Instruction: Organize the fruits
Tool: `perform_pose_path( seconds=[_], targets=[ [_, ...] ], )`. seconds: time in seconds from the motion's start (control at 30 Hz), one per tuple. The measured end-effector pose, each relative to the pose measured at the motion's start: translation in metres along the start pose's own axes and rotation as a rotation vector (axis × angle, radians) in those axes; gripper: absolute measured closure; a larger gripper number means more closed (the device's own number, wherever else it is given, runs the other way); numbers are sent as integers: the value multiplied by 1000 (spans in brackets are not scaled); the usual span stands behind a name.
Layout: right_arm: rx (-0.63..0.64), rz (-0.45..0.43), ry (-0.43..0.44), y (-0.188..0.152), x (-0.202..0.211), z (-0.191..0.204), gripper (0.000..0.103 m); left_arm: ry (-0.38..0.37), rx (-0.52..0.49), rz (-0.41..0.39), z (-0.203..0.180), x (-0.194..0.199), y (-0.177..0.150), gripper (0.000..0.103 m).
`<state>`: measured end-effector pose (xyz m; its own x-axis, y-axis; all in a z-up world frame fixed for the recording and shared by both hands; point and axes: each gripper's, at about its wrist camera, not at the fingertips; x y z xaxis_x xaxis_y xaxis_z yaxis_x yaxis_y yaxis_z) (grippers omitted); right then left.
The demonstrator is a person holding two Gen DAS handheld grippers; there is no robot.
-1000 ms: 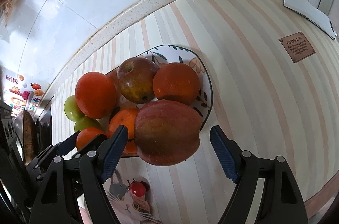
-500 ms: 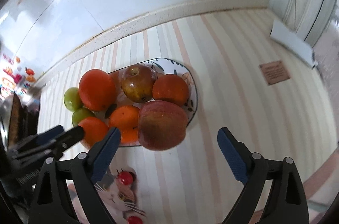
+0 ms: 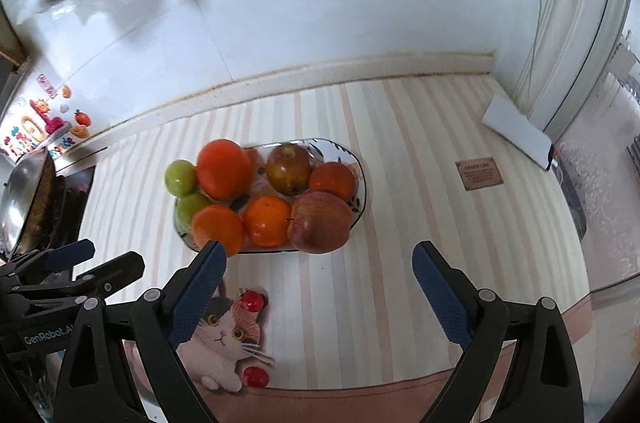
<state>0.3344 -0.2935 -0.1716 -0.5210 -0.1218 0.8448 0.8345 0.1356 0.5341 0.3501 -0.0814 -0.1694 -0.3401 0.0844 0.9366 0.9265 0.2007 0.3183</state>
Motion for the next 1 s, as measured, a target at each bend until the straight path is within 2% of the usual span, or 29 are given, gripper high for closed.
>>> perform_pose_path(
  seconds=[0.23,0.37,0.6,0.77,0.87,0.9,0.93,1.0],
  targets=[
    [25,-58,-4,1,44,15,7,28,-10,-43,0,31,-10,15],
    [16,-80,-5,-2,62,19,7,15,-11,-68,0,49,-13,15],
    [-16,-111,13,-4,83,16,7,17,-11,-91,0,59,-17,15],
    [-40,0,100,-21,43,13,7,65,25,-37,15,34,-22,15],
    [-42,82,142,-42,9,17,7,128,33,37,27,4,-30,15],
    [-37,122,165,-53,-8,21,10,139,36,62,32,-4,-33,15],
    [-38,150,186,-60,-19,23,24,157,41,94,37,-16,-38,15],
    [-46,212,235,-77,-44,29,35,183,50,138,45,-33,-46,15]
  ],
)
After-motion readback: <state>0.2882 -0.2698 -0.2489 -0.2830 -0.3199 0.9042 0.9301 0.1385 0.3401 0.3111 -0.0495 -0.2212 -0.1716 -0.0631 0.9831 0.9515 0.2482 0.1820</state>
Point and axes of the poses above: each gripper's, at about its wrist camera, not at the fingertips, and x roughly against the way its jaws point, z to its left, y to its top, and after that the axes turned 14 degrees about x, right-handed
